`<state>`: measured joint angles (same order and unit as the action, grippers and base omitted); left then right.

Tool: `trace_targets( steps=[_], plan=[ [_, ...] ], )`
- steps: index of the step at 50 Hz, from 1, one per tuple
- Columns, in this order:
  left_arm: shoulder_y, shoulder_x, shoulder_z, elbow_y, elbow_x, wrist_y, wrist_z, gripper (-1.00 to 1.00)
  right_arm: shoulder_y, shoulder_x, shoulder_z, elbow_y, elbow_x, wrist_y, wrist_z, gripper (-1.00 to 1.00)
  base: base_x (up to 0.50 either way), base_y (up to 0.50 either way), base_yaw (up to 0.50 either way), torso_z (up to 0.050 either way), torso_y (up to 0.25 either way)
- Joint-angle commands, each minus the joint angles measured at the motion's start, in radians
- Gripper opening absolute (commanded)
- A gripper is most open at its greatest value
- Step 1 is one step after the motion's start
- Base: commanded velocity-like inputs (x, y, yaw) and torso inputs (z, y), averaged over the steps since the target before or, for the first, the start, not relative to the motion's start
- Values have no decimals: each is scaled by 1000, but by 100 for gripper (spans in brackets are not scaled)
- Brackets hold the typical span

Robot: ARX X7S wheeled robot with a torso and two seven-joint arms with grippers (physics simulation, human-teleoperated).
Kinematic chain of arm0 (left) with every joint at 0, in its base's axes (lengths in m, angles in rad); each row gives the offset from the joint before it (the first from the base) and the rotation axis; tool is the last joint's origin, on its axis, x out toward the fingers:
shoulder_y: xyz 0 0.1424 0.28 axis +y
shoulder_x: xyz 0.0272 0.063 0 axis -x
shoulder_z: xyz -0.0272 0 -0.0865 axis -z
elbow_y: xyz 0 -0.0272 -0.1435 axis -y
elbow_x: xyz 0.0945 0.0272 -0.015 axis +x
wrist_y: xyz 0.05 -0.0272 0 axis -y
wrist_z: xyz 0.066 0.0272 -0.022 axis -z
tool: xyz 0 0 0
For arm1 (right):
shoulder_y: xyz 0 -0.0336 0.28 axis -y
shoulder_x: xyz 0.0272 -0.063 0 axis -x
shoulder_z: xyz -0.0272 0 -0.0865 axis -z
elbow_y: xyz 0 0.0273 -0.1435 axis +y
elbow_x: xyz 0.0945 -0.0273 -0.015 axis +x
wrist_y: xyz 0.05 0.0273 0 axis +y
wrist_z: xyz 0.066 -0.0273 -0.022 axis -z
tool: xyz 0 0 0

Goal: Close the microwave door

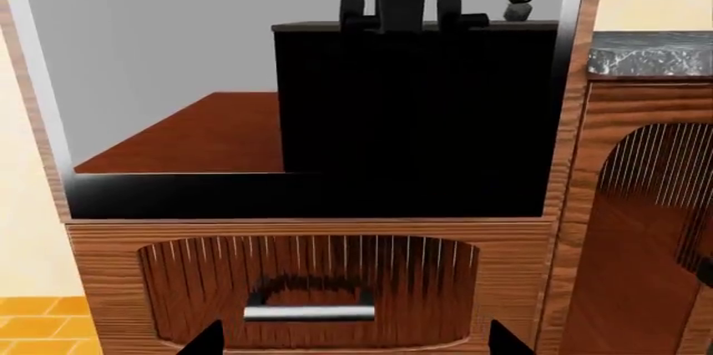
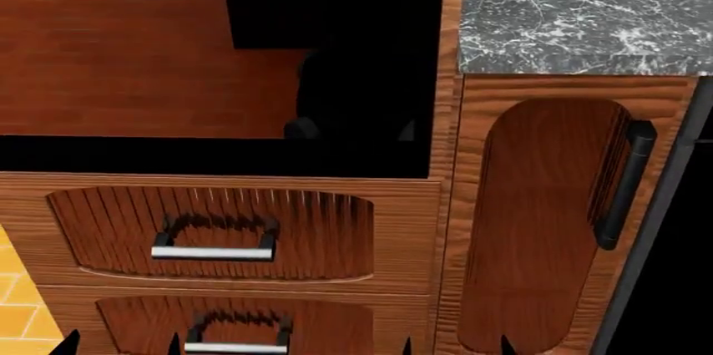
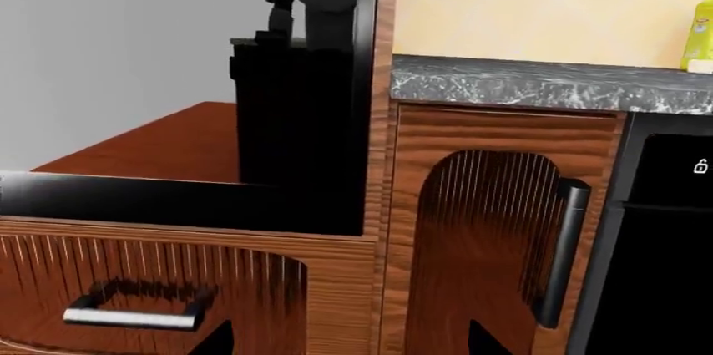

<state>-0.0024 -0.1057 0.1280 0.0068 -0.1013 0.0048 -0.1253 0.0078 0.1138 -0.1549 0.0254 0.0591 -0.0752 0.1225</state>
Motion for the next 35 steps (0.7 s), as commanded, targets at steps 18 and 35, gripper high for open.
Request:
trace_targets(
  steps=[18, 35],
  plan=[
    [-3, -21, 37, 10, -11, -2, -33, 100, 3, 35, -66, 6, -72, -41, 42, 100, 0, 333, 0, 0, 0],
    [-6, -33, 52, 12, -21, -3, -47, 100, -11, 45, -82, -38, -73, -7, 58, 100, 0, 500, 0, 0, 0]
  ],
)
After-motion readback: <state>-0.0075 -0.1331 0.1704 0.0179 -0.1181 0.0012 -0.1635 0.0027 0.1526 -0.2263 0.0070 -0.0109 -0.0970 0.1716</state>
